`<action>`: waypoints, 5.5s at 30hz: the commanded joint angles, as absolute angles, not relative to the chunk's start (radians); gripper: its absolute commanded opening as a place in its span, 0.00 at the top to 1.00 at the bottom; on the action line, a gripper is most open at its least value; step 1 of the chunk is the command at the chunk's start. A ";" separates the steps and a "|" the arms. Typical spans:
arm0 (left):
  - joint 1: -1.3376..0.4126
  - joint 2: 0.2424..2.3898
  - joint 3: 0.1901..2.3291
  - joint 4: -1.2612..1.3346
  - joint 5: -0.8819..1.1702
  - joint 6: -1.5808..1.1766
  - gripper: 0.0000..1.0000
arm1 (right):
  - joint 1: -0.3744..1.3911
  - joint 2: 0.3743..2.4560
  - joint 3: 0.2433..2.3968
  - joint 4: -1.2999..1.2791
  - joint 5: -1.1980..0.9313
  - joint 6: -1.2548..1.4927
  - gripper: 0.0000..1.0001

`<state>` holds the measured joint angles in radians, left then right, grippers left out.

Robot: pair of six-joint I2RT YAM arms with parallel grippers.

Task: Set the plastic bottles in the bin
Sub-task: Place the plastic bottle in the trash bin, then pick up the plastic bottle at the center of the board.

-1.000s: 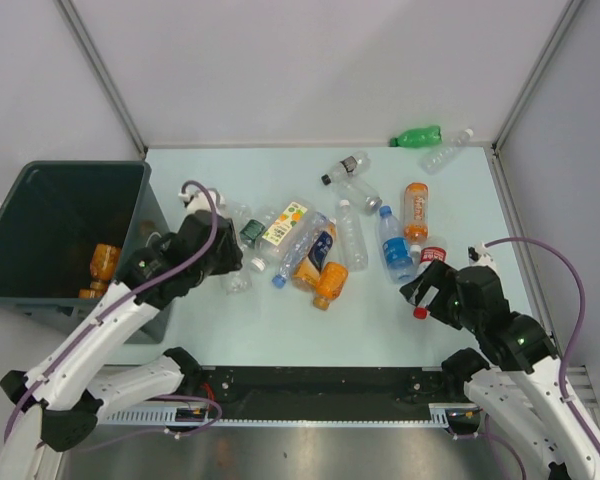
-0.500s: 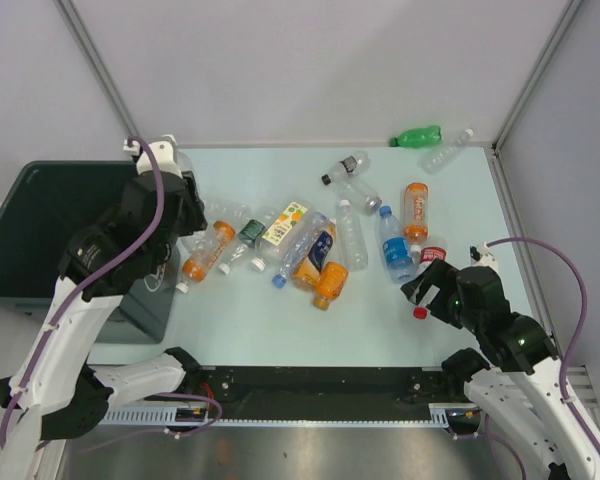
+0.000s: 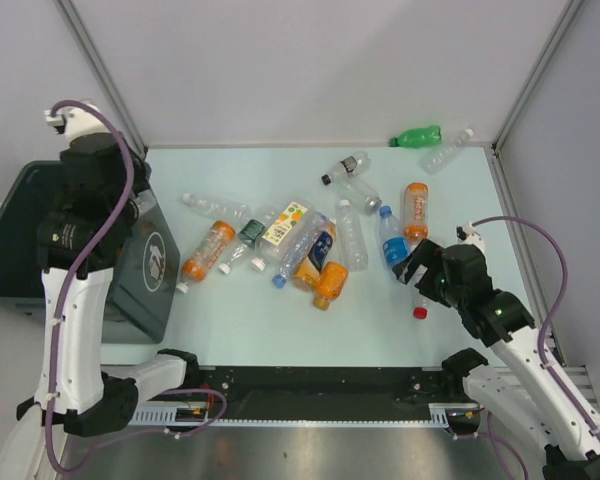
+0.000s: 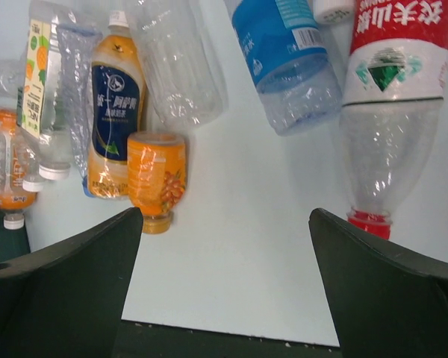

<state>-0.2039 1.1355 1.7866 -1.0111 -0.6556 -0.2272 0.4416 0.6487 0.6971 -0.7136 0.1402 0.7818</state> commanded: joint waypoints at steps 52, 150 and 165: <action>-0.239 1.043 1.496 -0.738 -0.132 -0.212 0.00 | 0.242 0.858 0.701 -0.500 -0.031 0.684 0.00; -0.850 1.398 1.457 -0.744 -0.644 -0.256 0.62 | 0.180 0.749 0.649 -0.574 -0.051 0.678 0.01; -0.554 1.169 1.627 -0.733 -0.771 -0.094 0.52 | 0.160 0.764 0.649 -0.560 -0.071 0.669 0.01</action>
<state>-0.5892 1.2175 1.5703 -0.7574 -0.6994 -0.1711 0.1661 0.7628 0.6510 -0.5926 -0.0551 0.6765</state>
